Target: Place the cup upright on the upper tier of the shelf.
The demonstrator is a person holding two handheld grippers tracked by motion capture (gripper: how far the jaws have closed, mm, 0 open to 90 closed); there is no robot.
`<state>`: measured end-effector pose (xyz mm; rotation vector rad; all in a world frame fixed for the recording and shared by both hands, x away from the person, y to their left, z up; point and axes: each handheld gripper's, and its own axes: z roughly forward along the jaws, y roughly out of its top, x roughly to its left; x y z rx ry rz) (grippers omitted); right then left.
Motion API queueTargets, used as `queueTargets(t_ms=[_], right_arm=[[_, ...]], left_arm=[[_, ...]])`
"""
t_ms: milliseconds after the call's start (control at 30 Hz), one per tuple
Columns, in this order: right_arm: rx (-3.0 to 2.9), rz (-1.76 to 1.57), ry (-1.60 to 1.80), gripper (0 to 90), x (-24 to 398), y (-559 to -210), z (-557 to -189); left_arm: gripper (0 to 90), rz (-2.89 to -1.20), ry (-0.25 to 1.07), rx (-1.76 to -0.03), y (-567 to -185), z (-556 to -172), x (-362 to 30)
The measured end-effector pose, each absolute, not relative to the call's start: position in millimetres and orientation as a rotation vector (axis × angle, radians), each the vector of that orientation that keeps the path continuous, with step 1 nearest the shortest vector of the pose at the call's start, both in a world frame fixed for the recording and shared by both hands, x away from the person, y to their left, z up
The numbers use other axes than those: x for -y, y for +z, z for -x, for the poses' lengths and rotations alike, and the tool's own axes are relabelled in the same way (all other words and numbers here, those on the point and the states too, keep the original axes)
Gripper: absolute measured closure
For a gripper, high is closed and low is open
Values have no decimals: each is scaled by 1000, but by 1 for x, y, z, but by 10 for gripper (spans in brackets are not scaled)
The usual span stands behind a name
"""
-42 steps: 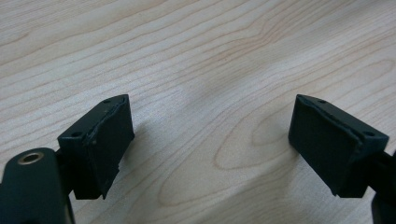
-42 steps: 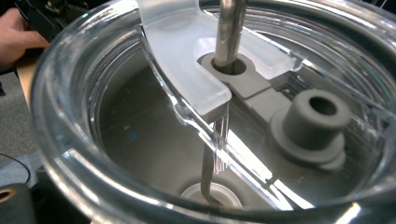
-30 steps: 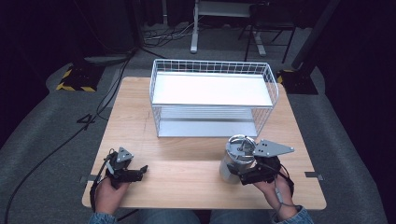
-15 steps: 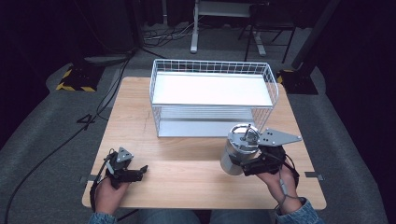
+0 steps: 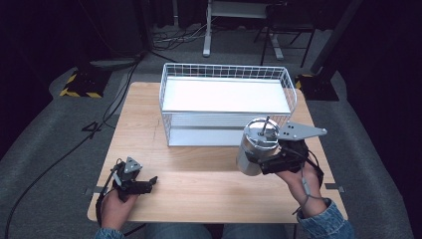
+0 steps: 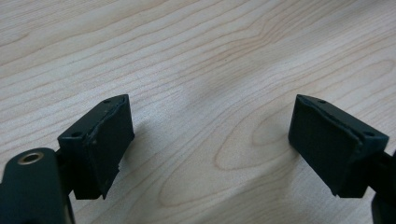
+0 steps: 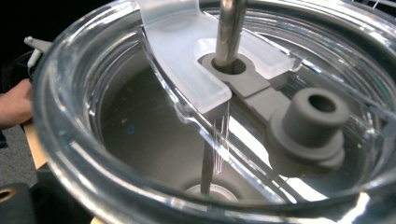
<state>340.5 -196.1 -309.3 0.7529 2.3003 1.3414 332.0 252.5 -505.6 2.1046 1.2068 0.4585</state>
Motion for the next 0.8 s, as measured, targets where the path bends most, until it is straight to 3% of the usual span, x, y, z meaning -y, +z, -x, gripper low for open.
queueTargets(t_ms=[800], right_arm=[[-2244,-770,1383,38,188,-227,-380]], left_arm=[[146,-2094,464,-1217,-506,-329,-253]])
